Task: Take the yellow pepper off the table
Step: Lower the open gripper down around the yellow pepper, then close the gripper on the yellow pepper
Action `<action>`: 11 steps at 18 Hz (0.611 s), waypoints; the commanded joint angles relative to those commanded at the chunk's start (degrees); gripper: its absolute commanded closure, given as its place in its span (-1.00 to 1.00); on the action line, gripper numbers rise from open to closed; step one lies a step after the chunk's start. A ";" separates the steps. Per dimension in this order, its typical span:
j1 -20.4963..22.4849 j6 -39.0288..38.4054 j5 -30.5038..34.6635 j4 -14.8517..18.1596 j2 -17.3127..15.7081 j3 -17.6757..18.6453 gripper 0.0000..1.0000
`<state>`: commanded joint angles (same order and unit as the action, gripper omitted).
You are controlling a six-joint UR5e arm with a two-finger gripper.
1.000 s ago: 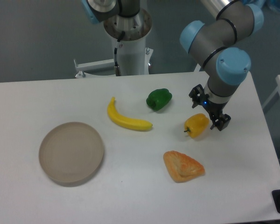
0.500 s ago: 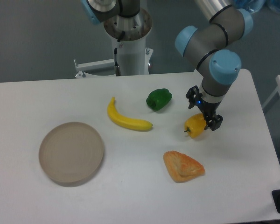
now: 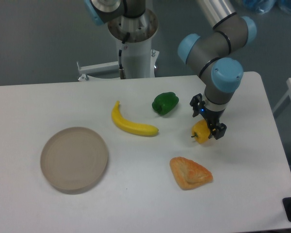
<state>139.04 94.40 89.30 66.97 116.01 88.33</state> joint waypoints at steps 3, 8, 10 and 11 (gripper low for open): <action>-0.26 -0.70 0.00 -1.31 0.79 0.09 -1.00; -1.23 -0.09 0.35 -2.46 1.58 1.05 -1.00; -1.23 -0.09 0.35 -2.46 1.58 0.97 -1.00; -1.23 -0.09 0.44 -2.46 1.58 0.79 -1.00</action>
<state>137.81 94.31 89.74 64.51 117.60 89.12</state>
